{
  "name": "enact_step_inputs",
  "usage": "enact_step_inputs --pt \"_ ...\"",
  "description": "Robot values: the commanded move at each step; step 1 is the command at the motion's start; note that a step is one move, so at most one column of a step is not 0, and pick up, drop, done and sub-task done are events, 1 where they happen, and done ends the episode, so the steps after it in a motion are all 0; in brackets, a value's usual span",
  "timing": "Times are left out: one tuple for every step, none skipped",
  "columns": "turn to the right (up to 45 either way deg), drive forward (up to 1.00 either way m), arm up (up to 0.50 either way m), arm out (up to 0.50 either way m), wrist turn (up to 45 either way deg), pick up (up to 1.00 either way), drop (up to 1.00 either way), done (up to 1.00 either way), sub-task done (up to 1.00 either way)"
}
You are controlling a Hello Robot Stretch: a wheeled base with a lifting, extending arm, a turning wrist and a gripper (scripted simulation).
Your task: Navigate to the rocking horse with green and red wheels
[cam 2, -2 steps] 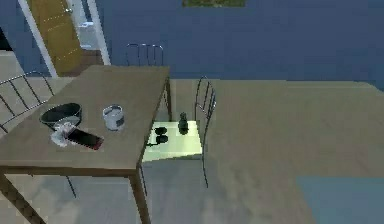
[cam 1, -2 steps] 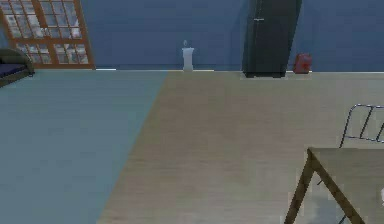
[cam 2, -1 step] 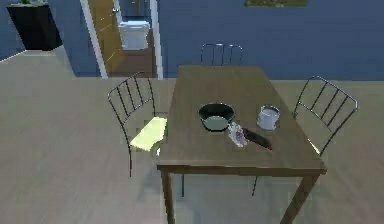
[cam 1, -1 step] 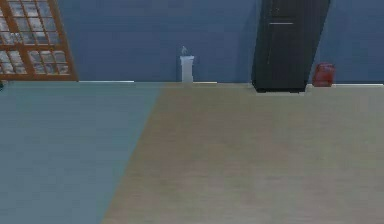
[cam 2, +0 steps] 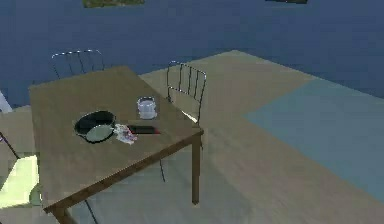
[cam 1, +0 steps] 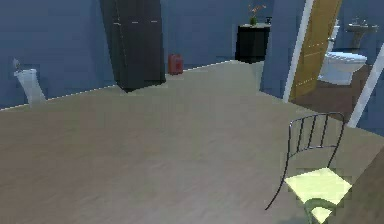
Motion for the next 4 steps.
enact_step_inputs --pt "0.0 1.00 0.00 0.00 0.0 0.00 0.00 0.00 0.00" --pt "9.0 0.00 0.00 0.00 0.0 0.00 0.00 0.00 0.00" --pt "0.0 0.30 0.00 0.00 0.0 0.00 0.00 0.00 0.00" --pt "42.0 0.00 0.00 0.00 0.0 0.00 0.00 0.00 0.00"
